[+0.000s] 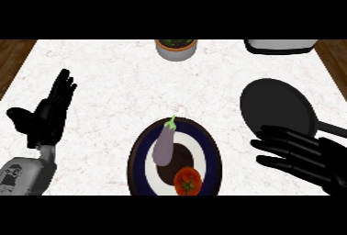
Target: Pick the tomato from the plate and place it in the pan
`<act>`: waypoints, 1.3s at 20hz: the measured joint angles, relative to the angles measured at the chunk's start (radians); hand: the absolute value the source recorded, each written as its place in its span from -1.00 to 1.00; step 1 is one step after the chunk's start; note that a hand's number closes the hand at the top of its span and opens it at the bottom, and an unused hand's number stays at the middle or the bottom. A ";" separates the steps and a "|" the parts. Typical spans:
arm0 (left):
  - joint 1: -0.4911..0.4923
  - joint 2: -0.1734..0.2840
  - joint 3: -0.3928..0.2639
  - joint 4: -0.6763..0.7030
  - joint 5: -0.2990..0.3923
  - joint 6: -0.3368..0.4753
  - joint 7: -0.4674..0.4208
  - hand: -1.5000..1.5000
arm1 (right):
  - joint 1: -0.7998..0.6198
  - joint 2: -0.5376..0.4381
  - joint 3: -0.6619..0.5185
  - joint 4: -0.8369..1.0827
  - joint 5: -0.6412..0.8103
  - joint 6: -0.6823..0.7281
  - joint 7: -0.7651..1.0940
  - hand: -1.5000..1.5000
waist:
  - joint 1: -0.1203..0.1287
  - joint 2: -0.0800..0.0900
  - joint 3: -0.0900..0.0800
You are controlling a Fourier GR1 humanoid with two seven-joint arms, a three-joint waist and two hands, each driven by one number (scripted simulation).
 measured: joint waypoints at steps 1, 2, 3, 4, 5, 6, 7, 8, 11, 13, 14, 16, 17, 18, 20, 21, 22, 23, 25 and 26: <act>-0.012 0.005 0.007 0.007 0.003 -0.007 0.007 0.00 | 0.000 -0.009 0.002 -0.051 0.007 0.018 0.059 -1.00 | 0.001 0.000 0.000; -0.015 0.002 0.008 0.010 0.001 -0.011 0.006 0.00 | 0.010 -0.015 0.003 -0.109 0.013 0.032 0.111 -1.00 | 0.001 0.001 0.000; -0.018 -0.001 0.007 0.006 -0.003 -0.011 0.012 0.00 | 0.009 -0.013 0.009 -0.158 0.022 0.046 0.164 -1.00 | 0.004 0.001 0.000; -0.021 -0.006 0.003 -0.003 -0.009 -0.006 0.024 0.00 | 0.005 -0.018 0.002 -0.204 0.022 0.064 0.212 -1.00 | 0.007 0.001 0.000; -0.034 -0.004 0.013 0.009 -0.008 -0.012 0.025 0.00 | 0.000 -0.015 0.006 -0.247 0.033 0.076 0.256 -1.00 | 0.008 0.002 0.000; -0.045 -0.010 0.014 0.020 -0.012 -0.015 0.023 0.00 | -0.012 -0.003 0.020 -0.276 0.056 0.083 0.297 -1.00 | 0.011 0.003 0.000; -0.028 -0.016 0.007 -0.002 -0.017 -0.013 0.025 0.00 | -0.033 0.011 0.037 -0.302 0.073 0.095 0.346 -1.00 | 0.016 0.003 0.000; -0.034 -0.018 0.014 0.013 -0.021 -0.021 0.014 0.00 | -0.044 0.028 0.060 -0.322 0.102 0.102 0.379 -1.00 | 0.018 0.004 0.000; -0.018 -0.036 0.016 0.006 -0.038 -0.026 0.008 0.00 | -0.098 0.080 0.103 -0.339 0.109 0.159 0.473 -1.00 | 0.023 0.005 0.001; -0.023 -0.034 0.021 -0.009 -0.043 -0.033 0.028 0.00 | -0.139 0.126 0.164 -0.339 0.110 0.193 0.537 -1.00 | 0.026 0.005 0.001; -0.020 -0.039 0.022 -0.009 -0.046 -0.033 0.026 0.00 | -0.149 0.147 0.200 -0.342 0.110 0.208 0.569 -1.00 | 0.026 0.005 0.001; -0.018 -0.054 0.019 -0.008 -0.061 -0.025 0.025 0.00 | -0.172 0.185 0.260 -0.340 0.112 0.241 0.613 -1.00 | 0.026 0.005 0.001; -0.025 -0.055 0.028 0.001 -0.062 -0.035 0.023 0.00 | -0.178 0.205 0.282 -0.335 0.117 0.253 0.624 -1.00 | 0.025 0.005 0.001; -0.020 -0.058 0.030 -0.007 -0.063 -0.038 0.024 0.00 | -0.185 0.227 0.314 -0.334 0.123 0.262 0.645 -1.00 | 0.026 0.005 0.001; -0.020 -0.054 0.043 -0.020 -0.064 -0.045 0.038 0.00 | -0.195 0.262 0.364 -0.329 0.143 0.276 0.676 -1.00 | 0.025 0.005 0.001; -0.026 -0.056 0.045 -0.009 -0.067 -0.048 0.038 0.00 | -0.196 0.273 0.392 -0.325 0.161 0.276 0.691 -1.00 | 0.024 0.005 0.001; -0.021 -0.059 0.045 -0.017 -0.074 -0.044 0.038 0.00 | -0.194 0.277 0.411 -0.324 0.175 0.280 0.707 -1.00 | 0.023 0.004 0.001; -0.013 -0.059 0.046 -0.031 -0.074 -0.046 0.044 0.00 | -0.179 0.270 0.420 -0.319 0.194 0.272 0.703 -1.00 | 0.023 0.004 0.001; -0.009 -0.061 0.053 -0.040 -0.075 -0.049 0.051 0.00 | -0.158 0.272 0.446 -0.312 0.232 0.264 0.722 -1.00 | 0.021 0.004 0.002; -0.013 -0.066 0.054 -0.023 -0.079 -0.053 0.040 0.00 | -0.161 0.287 0.462 -0.308 0.250 0.268 0.746 -1.00 | 0.020 0.004 0.002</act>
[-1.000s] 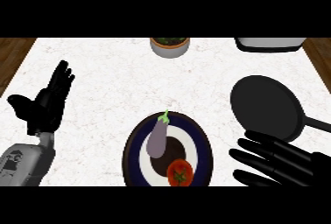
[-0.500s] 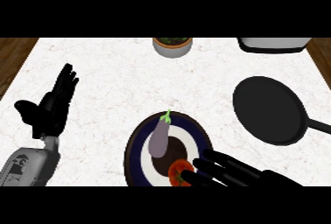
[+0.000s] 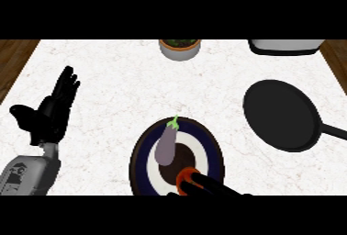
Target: Pick the tomato from the plate and place it in the pan
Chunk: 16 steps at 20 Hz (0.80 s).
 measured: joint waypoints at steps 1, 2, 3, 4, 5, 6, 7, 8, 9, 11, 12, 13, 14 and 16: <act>0.000 -0.002 0.001 -0.003 -0.002 -0.002 0.002 0.00 | -0.003 0.020 0.024 0.002 0.021 0.002 0.029 -1.00 | 0.000 0.000 0.000; -0.006 -0.007 0.003 -0.001 -0.004 -0.002 0.006 0.00 | 0.001 0.033 0.043 0.017 0.058 -0.013 0.029 -1.00 | 0.000 0.000 0.000; -0.005 -0.012 0.003 -0.011 -0.009 0.002 0.015 0.00 | 0.009 0.035 0.046 0.023 0.089 -0.020 0.025 -1.00 | 0.001 0.000 0.000; -0.005 -0.011 0.010 -0.011 -0.009 -0.002 0.018 0.00 | 0.014 0.038 0.043 0.028 0.114 -0.023 0.023 -1.00 | 0.001 0.001 0.000; 0.009 -0.010 0.009 -0.034 -0.011 -0.003 0.027 0.00 | 0.011 0.050 0.045 0.035 0.140 -0.025 0.036 -1.00 | 0.003 0.000 0.000; 0.015 -0.008 0.016 -0.035 -0.012 -0.008 0.026 0.00 | 0.017 0.053 0.043 0.038 0.164 -0.027 0.038 -1.00 | 0.003 0.001 0.000; 0.015 -0.007 0.025 -0.022 -0.006 -0.023 0.015 0.00 | 0.012 0.065 0.043 0.062 0.184 -0.029 0.038 -1.00 | 0.003 0.001 0.000; 0.004 -0.006 0.033 -0.014 -0.011 -0.025 0.015 0.00 | 0.019 0.069 0.046 0.072 0.206 -0.029 0.035 -1.00 | 0.003 0.001 0.000; 0.007 -0.008 0.037 -0.019 -0.011 -0.031 0.016 0.00 | 0.017 0.076 0.038 0.092 0.219 -0.026 0.029 -1.00 | 0.003 0.001 0.000; 0.012 -0.008 0.043 -0.027 -0.016 -0.041 0.023 0.00 | 0.007 0.099 0.035 0.132 0.238 -0.009 0.022 -1.00 | 0.005 0.002 0.000; 0.007 -0.010 0.047 -0.022 -0.018 -0.048 0.022 0.00 | 0.021 0.104 0.047 0.141 0.259 -0.013 0.015 -1.00 | 0.004 0.002 0.000; 0.006 -0.023 0.040 -0.028 -0.032 -0.035 0.025 0.00 | 0.015 0.109 0.038 0.170 0.262 -0.011 -0.004 -1.00 | 0.005 0.002 0.000; 0.004 -0.031 0.042 -0.016 -0.036 -0.038 0.017 0.00 | 0.011 0.119 0.034 0.187 0.267 0.000 -0.012 -1.00 | 0.005 0.002 0.000; 0.014 -0.038 0.042 -0.037 -0.043 -0.041 0.026 0.00 | 0.006 0.133 0.028 0.222 0.275 0.019 -0.035 -1.00 | 0.006 0.002 0.000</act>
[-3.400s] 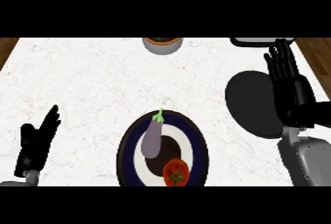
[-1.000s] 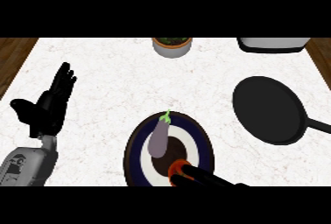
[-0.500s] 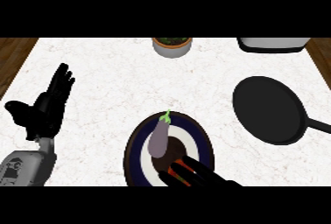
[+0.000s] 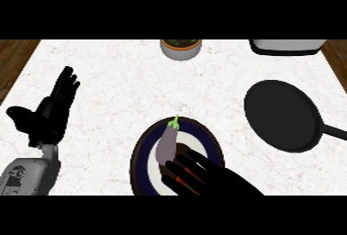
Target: Pick the tomato from the plate and place it in the pan
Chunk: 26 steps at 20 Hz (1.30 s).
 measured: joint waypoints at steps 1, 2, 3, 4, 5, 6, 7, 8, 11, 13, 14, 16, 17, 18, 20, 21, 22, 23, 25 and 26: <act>-0.003 -0.008 0.001 0.008 -0.007 0.000 -0.005 0.00 | 0.003 0.006 0.000 0.017 0.011 0.000 -0.016 -1.00 | 0.000 0.000 0.000; -0.010 -0.011 0.004 0.022 -0.011 -0.005 -0.010 0.00 | 0.010 0.008 0.009 0.025 0.027 0.003 -0.026 -1.00 | -0.001 0.000 0.000; -0.016 -0.012 0.010 0.022 -0.014 -0.007 -0.003 0.00 | 0.015 0.014 0.015 0.023 0.039 0.015 -0.026 -1.00 | -0.001 0.000 0.000; -0.034 -0.013 0.018 0.033 -0.014 -0.009 0.006 0.00 | 0.009 0.020 0.015 0.045 0.050 0.018 -0.038 -1.00 | -0.002 0.000 0.000; -0.023 -0.011 0.018 0.011 -0.017 -0.013 0.016 0.00 | 0.008 0.025 0.011 0.047 0.056 0.032 -0.043 -1.00 | -0.001 0.000 0.000; -0.020 -0.006 0.030 0.007 -0.013 -0.023 0.015 0.00 | 0.009 0.026 0.009 0.065 0.070 0.025 -0.062 -1.00 | -0.001 0.000 0.000; -0.023 -0.014 0.029 0.017 -0.019 -0.024 0.011 0.00 | 0.011 0.036 0.019 0.083 0.093 0.018 -0.068 -1.00 | -0.001 0.000 0.000; -0.022 -0.016 0.033 0.019 -0.023 -0.028 0.008 0.00 | 0.007 0.050 0.020 0.086 0.105 0.034 -0.063 -1.00 | -0.001 0.000 0.000; -0.024 -0.021 0.047 0.028 -0.028 -0.040 0.002 0.00 | 0.009 0.083 0.038 0.125 0.159 0.033 -0.064 -1.00 | -0.001 0.000 0.000; -0.019 -0.020 0.055 0.023 -0.029 -0.048 0.000 0.00 | 0.016 0.084 0.060 0.139 0.207 0.028 -0.055 -1.00 | -0.001 0.000 0.000; -0.014 -0.026 0.053 0.017 -0.034 -0.044 0.001 0.00 | 0.016 0.081 0.064 0.152 0.230 0.021 -0.056 -1.00 | -0.001 0.000 0.000; -0.030 -0.036 0.053 0.040 -0.041 -0.042 0.001 0.00 | 0.000 0.100 0.073 0.169 0.268 0.043 -0.035 -1.00 | -0.002 0.000 0.000; -0.023 -0.035 0.054 0.037 -0.041 -0.047 -0.002 0.00 | -0.003 0.107 0.083 0.195 0.291 0.034 -0.033 -1.00 | -0.001 0.000 0.000; -0.013 -0.034 0.053 0.018 -0.043 -0.050 0.008 0.00 | -0.003 0.099 0.073 0.201 0.302 0.033 -0.043 -1.00 | 0.000 0.000 0.000; -0.013 -0.042 0.054 0.025 -0.052 -0.051 -0.001 0.00 | 0.000 0.098 0.077 0.196 0.333 0.051 -0.034 -1.00 | -0.001 0.000 0.000; -0.008 -0.045 0.052 0.012 -0.057 -0.049 0.005 0.00 | -0.001 0.110 0.081 0.205 0.346 0.065 -0.026 -1.00 | -0.001 0.000 0.000; -0.018 -0.052 0.055 0.031 -0.062 -0.049 -0.007 0.00 | -0.002 0.119 0.078 0.221 0.357 0.063 -0.028 -1.00 | -0.001 0.000 0.000; -0.024 -0.049 0.061 0.032 -0.063 -0.052 -0.002 0.00 | -0.002 0.129 0.077 0.245 0.371 0.055 -0.030 -1.00 | -0.001 0.000 0.000; -0.012 -0.058 0.060 0.015 -0.073 -0.050 -0.001 0.00 | 0.019 0.133 0.087 0.245 0.394 0.059 -0.030 -1.00 | -0.001 0.000 0.000; -0.016 -0.059 0.063 0.018 -0.073 -0.052 -0.002 0.00 | 0.018 0.159 0.099 0.274 0.409 0.049 -0.026 -1.00 | -0.001 0.000 0.000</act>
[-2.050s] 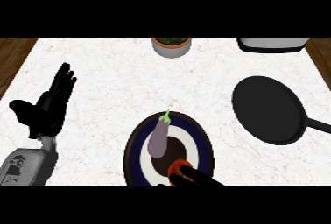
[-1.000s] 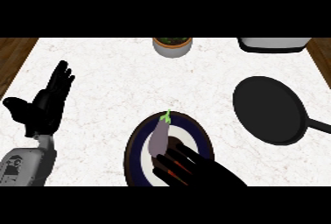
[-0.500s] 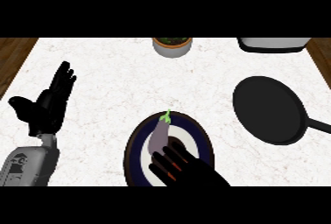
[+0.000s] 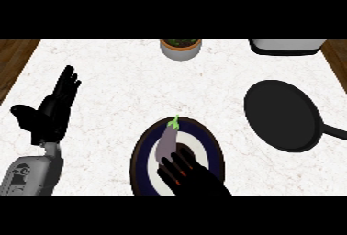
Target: Pick the tomato from the plate and place it in the pan
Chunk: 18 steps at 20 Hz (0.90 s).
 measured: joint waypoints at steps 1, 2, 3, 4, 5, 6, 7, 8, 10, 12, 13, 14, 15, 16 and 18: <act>-0.005 0.003 0.006 -0.011 0.002 -0.004 0.017 0.00 | -0.001 0.005 -0.009 0.015 0.005 -0.006 -0.011 -1.00 | 0.000 0.000 0.000; -0.010 0.010 0.021 0.009 0.009 -0.015 0.005 0.00 | -0.005 0.003 -0.023 0.025 0.004 -0.005 -0.025 -1.00 | 0.000 0.000 0.000; 0.003 0.005 0.019 -0.009 0.006 -0.015 0.005 0.00 | 0.001 0.007 -0.022 0.040 0.014 -0.016 -0.032 -1.00 | 0.000 0.000 0.000; 0.011 0.016 0.029 -0.028 0.015 -0.028 0.019 0.00 | -0.007 0.018 -0.027 0.055 0.021 -0.016 -0.036 -1.00 | 0.001 0.000 0.000; 0.009 0.012 0.029 -0.021 0.013 -0.030 0.015 0.00 | -0.014 0.037 -0.023 0.086 0.035 -0.022 -0.036 -1.00 | 0.001 0.000 0.000; 0.009 0.009 0.029 -0.026 0.009 -0.029 0.021 0.00 | -0.023 0.043 -0.031 0.099 0.044 -0.018 -0.043 -1.00 | 0.001 0.000 0.000; 0.018 0.002 0.024 -0.034 0.000 -0.024 0.021 0.00 | -0.029 0.050 -0.033 0.124 0.057 -0.026 -0.047 -1.00 | 0.002 0.000 0.000; 0.016 -0.001 0.026 -0.031 -0.001 -0.026 0.020 0.00 | -0.025 0.050 -0.034 0.103 0.065 -0.001 -0.040 -1.00 | 0.001 0.000 0.000; 0.013 -0.011 0.027 -0.015 -0.009 -0.027 0.003 0.00 | -0.022 0.052 -0.043 0.113 0.079 0.006 -0.052 -1.00 | 0.000 0.000 0.000; 0.008 -0.011 0.033 -0.020 -0.011 -0.030 0.012 0.00 | -0.019 0.064 -0.047 0.156 0.098 -0.016 -0.061 -1.00 | 0.001 0.000 0.000; 0.002 -0.011 0.034 -0.029 -0.012 -0.030 0.026 0.00 | -0.018 0.071 -0.049 0.165 0.105 -0.011 -0.063 -1.00 | 0.000 0.000 0.000; 0.006 -0.017 0.030 -0.042 -0.018 -0.023 0.036 0.00 | -0.026 0.084 -0.056 0.197 0.111 -0.020 -0.069 -1.00 | 0.001 0.000 0.000; 0.006 -0.020 0.032 -0.037 -0.019 -0.026 0.032 0.00 | -0.029 0.097 -0.058 0.195 0.116 0.001 -0.066 -1.00 | 0.001 0.000 0.000; -0.004 -0.025 0.032 -0.019 -0.023 -0.027 0.025 0.00 | -0.029 0.101 -0.061 0.193 0.120 0.013 -0.071 -1.00 | 0.000 0.000 0.000; 0.012 -0.031 0.025 -0.033 -0.032 -0.027 0.021 0.00 | -0.028 0.099 -0.063 0.233 0.127 -0.014 -0.096 1.00 | 0.001 -0.001 0.000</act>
